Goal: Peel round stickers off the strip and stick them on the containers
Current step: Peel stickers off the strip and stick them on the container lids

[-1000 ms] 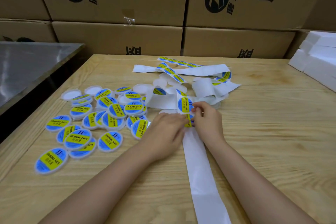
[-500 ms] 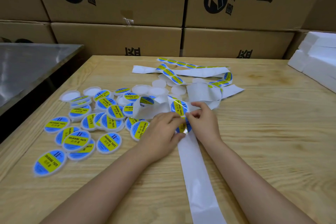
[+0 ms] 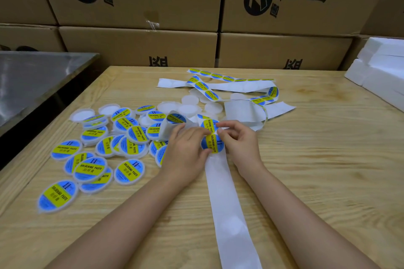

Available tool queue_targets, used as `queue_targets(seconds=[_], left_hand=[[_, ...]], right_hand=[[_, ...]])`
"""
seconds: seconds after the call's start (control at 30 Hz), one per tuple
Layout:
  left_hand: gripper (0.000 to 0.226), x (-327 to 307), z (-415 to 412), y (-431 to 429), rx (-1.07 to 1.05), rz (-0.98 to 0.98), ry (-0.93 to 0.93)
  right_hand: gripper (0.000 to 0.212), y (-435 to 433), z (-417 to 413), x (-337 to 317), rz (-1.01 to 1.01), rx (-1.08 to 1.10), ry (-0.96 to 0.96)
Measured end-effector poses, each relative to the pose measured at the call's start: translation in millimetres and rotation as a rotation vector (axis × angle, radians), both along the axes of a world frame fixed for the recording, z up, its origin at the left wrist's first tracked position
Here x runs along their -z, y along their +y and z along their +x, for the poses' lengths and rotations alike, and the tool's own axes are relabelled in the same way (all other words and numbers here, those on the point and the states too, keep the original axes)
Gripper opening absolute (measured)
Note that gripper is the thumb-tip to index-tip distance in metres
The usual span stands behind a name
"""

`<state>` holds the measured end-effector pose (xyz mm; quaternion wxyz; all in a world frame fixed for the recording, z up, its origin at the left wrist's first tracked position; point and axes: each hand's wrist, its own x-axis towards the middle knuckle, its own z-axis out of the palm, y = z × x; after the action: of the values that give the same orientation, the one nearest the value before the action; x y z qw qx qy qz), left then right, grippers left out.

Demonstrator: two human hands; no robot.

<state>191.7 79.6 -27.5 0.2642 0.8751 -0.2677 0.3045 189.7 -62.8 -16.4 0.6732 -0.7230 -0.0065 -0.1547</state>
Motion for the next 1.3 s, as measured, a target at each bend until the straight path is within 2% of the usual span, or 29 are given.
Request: queue_targets(seconds=[0.2, 0.4, 0.47, 0.57, 0.67, 0.73, 0.8, 0.9, 0.97, 1.03, 1.1, 1.2, 1.3], left_hand=[[0.009, 1.3, -1.4, 0.4, 0.031, -0.083, -0.022], [0.007, -5.4, -7.7, 0.3, 0.198, -0.101, -0.012], [0.004, -8.1, -16.7, -0.3, 0.312, -0.222, 0.154], [0.008, -15.1, -25.6, -7.2, 0.532, -0.615, 0.593], [0.017, -20.1, -24.7, -10.7, 0.608, -1.008, 1.0], [0.014, -20.9, -21.7, -9.2, 0.6, -1.129, 1.238], [0.015, -21.0, -18.7, -6.7, 0.613, -1.212, 1.347], [0.017, -21.0, -13.9, -3.6, 0.637, -1.282, 1.373], [0.018, -21.6, -12.3, -2.4, 0.653, -1.305, 1.38], [0.026, -21.6, -11.3, -1.7, 0.656, -1.322, 1.391], [0.029, -22.1, -11.1, -1.4, 0.637, -1.346, 1.387], [0.026, -20.8, -9.9, -0.6, 0.633, -1.357, 1.384], [0.023, -22.1, -9.5, -0.7, 0.637, -1.344, 1.367]], right_hand=[[0.027, -1.7, 1.0, 1.5, 0.028, 0.035, 0.037], [0.026, -7.6, 2.0, -1.0, -0.01, 0.122, 0.08], [0.025, -11.9, 3.5, -0.5, -0.026, 0.183, 0.094], [0.025, -14.9, 4.8, -0.9, -0.036, 0.221, 0.117], [0.027, -15.4, 5.5, 1.2, -0.106, 0.246, 0.111], [0.029, -15.5, 5.6, 3.0, -0.177, 0.267, 0.099], [0.03, -15.1, 5.0, 1.8, -0.238, 0.316, 0.074], [0.027, -12.2, -0.5, -5.6, -0.273, 0.416, -0.11], [0.02, -6.5, -5.5, -11.0, -0.121, 0.333, -0.198], [0.019, -1.3, -8.8, -14.2, 0.06, 0.201, -0.177], [0.022, -0.3, -8.1, -13.8, 0.136, 0.108, -0.111], [0.013, 2.4, -7.4, -11.8, 0.095, 0.039, -0.085], [0.014, 3.4, -5.8, -10.1, 0.063, 0.051, -0.099]])
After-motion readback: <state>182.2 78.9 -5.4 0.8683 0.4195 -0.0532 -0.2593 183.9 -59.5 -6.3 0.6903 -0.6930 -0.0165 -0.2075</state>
